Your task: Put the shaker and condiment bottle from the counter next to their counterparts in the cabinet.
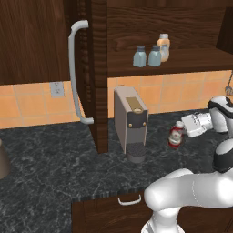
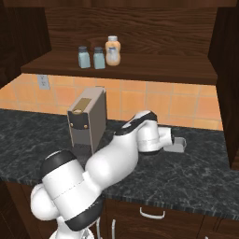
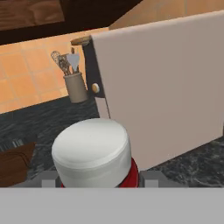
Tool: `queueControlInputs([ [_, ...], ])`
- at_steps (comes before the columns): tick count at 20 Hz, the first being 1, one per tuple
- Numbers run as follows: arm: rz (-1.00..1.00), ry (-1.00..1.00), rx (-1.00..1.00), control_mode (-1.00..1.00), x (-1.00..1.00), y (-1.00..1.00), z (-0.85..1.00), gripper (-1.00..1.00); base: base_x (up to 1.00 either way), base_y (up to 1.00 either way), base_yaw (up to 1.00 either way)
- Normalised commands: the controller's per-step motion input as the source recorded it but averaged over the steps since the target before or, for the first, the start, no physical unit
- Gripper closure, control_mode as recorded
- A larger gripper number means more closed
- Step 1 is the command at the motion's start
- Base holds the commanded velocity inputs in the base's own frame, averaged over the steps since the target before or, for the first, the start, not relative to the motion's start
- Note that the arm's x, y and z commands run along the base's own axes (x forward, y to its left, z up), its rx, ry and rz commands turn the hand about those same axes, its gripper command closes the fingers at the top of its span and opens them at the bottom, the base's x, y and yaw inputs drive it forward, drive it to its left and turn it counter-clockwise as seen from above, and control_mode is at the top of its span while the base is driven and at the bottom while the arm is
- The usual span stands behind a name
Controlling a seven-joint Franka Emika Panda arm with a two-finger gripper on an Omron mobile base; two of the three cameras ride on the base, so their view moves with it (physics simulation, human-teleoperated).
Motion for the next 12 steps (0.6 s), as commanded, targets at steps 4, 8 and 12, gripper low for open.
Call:
queueControlInputs([
  [4,-0.29,0.00,0.03,-1.00,-0.06,0.00,0.57,1.00,0.00,0.00,0.00],
  [8,-0.30,0.00,0.01,-1.00,-0.29,0.00,0.64,1.00,0.00,0.00,0.00],
  [12,-0.26,0.00,0.00,-1.00,-0.24,0.00,0.80,1.00,0.00,0.00,0.00],
])
